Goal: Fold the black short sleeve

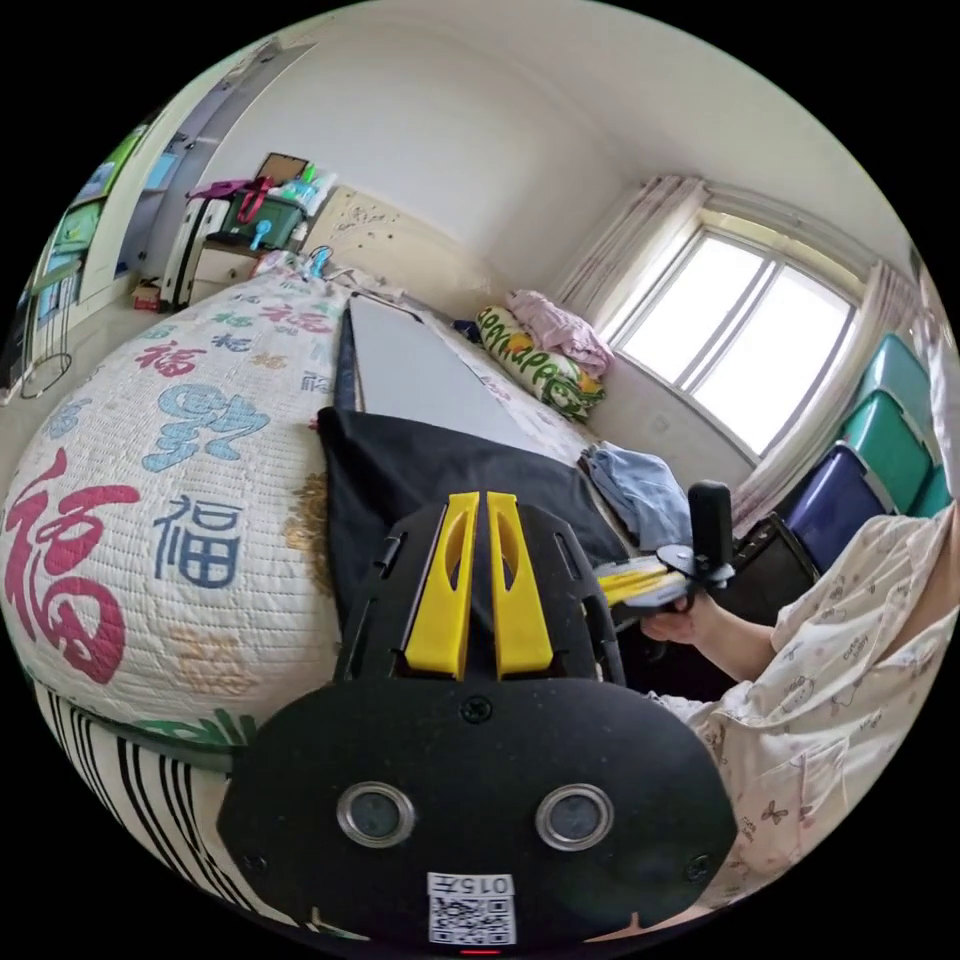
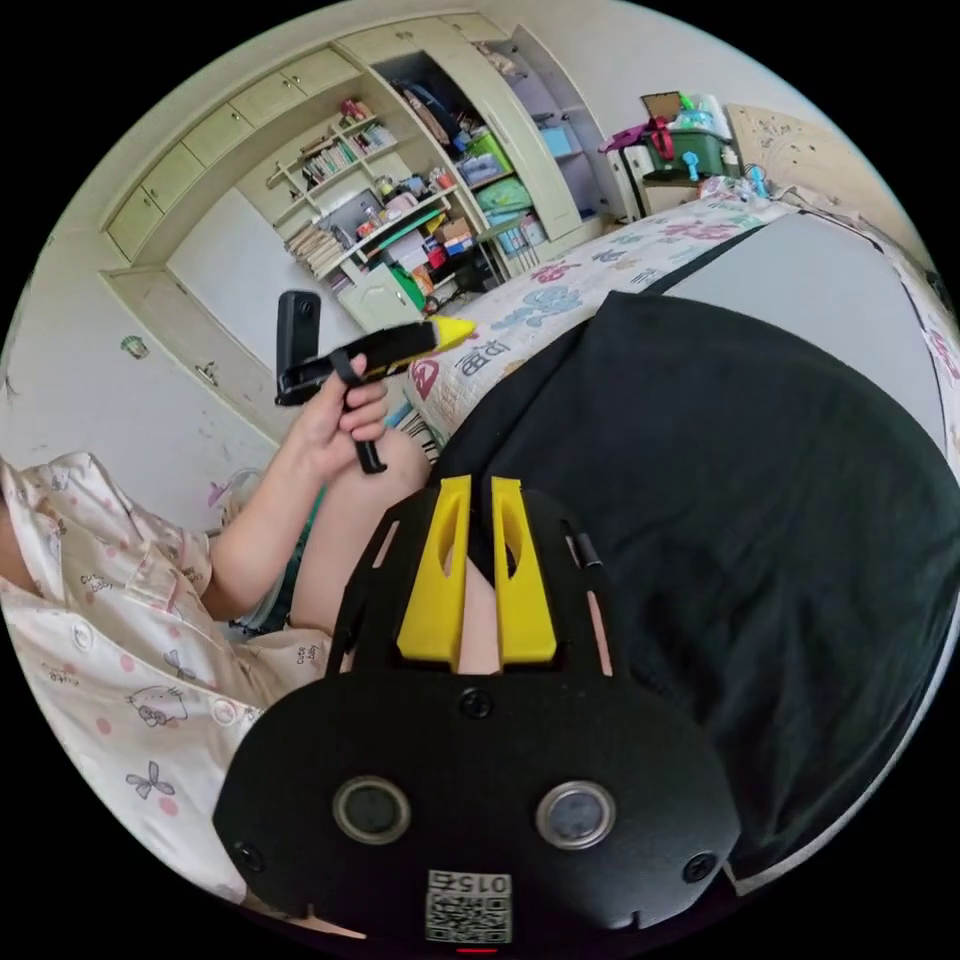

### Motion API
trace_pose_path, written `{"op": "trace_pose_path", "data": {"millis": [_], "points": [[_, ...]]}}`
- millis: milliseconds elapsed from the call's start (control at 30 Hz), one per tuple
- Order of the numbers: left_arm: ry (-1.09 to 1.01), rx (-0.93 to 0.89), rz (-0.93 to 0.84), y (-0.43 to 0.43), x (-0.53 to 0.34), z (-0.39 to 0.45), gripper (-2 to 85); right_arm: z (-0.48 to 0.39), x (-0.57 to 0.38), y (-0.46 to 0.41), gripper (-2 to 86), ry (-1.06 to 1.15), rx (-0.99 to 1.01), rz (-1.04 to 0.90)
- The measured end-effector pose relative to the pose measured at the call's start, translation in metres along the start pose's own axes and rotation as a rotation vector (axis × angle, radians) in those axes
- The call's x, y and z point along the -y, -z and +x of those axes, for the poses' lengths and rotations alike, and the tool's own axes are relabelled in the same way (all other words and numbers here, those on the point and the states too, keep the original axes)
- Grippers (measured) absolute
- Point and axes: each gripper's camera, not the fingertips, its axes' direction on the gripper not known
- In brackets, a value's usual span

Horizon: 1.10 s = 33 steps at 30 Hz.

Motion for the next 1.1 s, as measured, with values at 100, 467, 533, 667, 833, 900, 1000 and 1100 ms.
{"op": "trace_pose_path", "data": {"millis": [100, 467, 533, 667, 833, 900, 1000, 1100], "points": [[-0.084, -0.026, -0.026, -0.003, 0.01, 0.058, 1.8, 0.008, -0.001, 0.057, 4.6, -0.035, -0.044, 0.111], [-0.332, -0.285, -0.277, -0.144, 0.087, 0.261, 6.0, 0.117, -0.058, 0.26, 7.4, -0.5, -0.329, 0.467], [-0.308, -0.28, -0.33, -0.167, 0.095, 0.281, 6.0, 0.134, -0.069, 0.27, 7.5, -0.568, -0.325, 0.489], [-0.336, -0.279, -0.409, -0.2, 0.12, 0.324, 6.2, 0.145, -0.096, 0.265, 7.7, -0.631, -0.29, 0.531], [-0.344, -0.264, -0.454, -0.217, 0.182, 0.346, 7.8, 0.117, -0.119, 0.241, 8.5, -0.604, -0.413, 0.42], [-0.354, -0.248, -0.488, -0.223, 0.208, 0.355, 8.9, 0.096, -0.126, 0.237, 8.5, -0.567, -0.47, 0.37], [-0.412, -0.233, -0.549, -0.226, 0.228, 0.383, 10.0, 0.069, -0.143, 0.236, 8.2, -0.513, -0.4, 0.363], [-0.458, -0.215, -0.573, -0.221, 0.22, 0.413, 10.1, 0.053, -0.157, 0.238, 7.7, -0.482, -0.306, 0.387]]}}
